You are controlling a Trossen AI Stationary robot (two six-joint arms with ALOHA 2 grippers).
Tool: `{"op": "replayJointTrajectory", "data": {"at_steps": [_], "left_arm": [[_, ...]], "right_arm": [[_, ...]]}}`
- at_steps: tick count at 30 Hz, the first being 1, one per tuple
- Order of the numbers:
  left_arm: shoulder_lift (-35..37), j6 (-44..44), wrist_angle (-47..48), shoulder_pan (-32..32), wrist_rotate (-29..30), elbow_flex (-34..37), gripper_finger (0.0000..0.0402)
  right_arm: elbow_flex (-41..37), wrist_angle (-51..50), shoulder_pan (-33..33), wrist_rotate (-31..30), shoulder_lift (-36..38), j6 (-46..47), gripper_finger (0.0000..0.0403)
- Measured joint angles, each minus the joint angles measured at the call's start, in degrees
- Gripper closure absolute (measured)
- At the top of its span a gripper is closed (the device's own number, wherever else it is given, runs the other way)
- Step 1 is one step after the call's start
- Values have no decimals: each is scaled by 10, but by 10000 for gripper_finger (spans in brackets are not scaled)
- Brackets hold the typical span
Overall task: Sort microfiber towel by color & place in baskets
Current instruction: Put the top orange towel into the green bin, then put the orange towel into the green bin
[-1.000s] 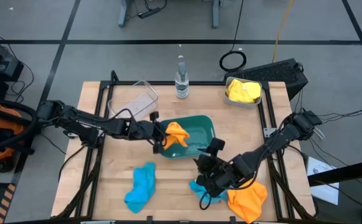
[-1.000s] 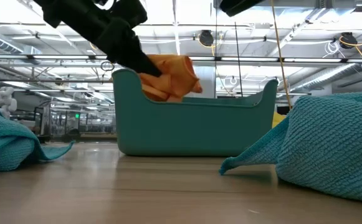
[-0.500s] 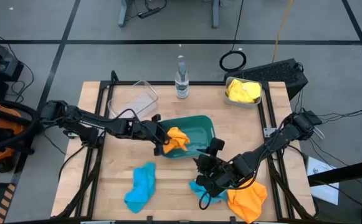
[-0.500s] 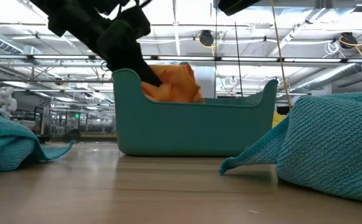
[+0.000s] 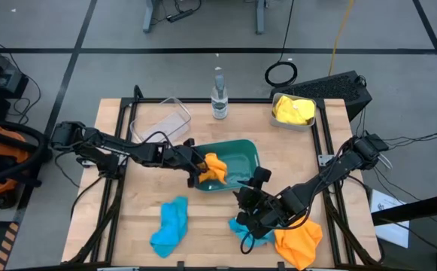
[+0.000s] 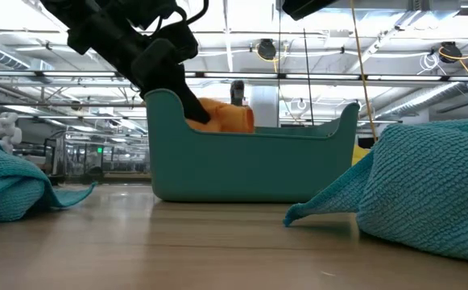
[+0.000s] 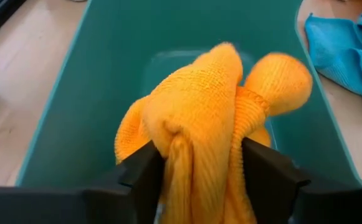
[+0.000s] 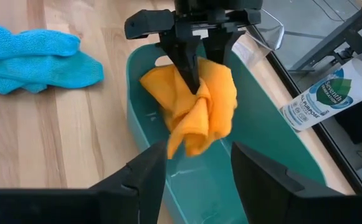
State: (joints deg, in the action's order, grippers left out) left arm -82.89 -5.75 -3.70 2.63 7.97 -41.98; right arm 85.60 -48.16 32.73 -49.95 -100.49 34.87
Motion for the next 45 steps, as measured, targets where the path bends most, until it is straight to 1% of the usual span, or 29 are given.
{"op": "replayJointTrajectory", "data": {"at_steps": [6, 10, 12, 16, 18, 20, 22, 27, 28, 30, 32, 35, 41, 45], "left_arm": [[0, -4, 1, 0, -1, 0, 138], [2, -15, 0, 0, -2, 0, 110], [8, -15, -3, 0, -2, 0, 103], [30, -15, -2, 3, -5, -7, 100], [46, -15, -2, 13, -9, -13, 100], [63, -15, -3, 30, -21, -16, 100], [80, -15, -3, 53, -24, -17, 100], [105, -14, -6, 124, -20, -17, 100], [105, -14, -3, 140, -17, -17, 100], [105, -13, -10, 168, 1, -17, 100], [101, -9, -10, 193, 31, -17, 100], [94, -9, -5, 220, 68, -17, 100], [94, 7, -1, 247, 77, -17, 100], [94, 22, -12, 251, 80, -17, 100]], "right_arm": [[0, 0, 0, 2, 0, -2, 232], [0, 0, 0, 4, 0, -6, 232], [0, -1, 0, 4, 0, -8, 232], [0, -4, 8, 7, 0, -14, 232], [0, -7, 16, 22, 0, -15, 232], [0, -17, 27, 62, 3, -7, 232], [0, -23, 36, 122, 5, 26, 232], [0, -57, 65, 308, -2, 165, 231], [0, -64, 72, 338, -6, 191, 228], [0, -84, 85, 374, -15, 231, 219], [0, -108, 97, 389, -17, 262, 202], [0, -139, 118, 404, -24, 319, 165], [0, -170, 180, 414, -46, 398, 84], [0, -222, 217, 412, -63, 487, 53]]}}
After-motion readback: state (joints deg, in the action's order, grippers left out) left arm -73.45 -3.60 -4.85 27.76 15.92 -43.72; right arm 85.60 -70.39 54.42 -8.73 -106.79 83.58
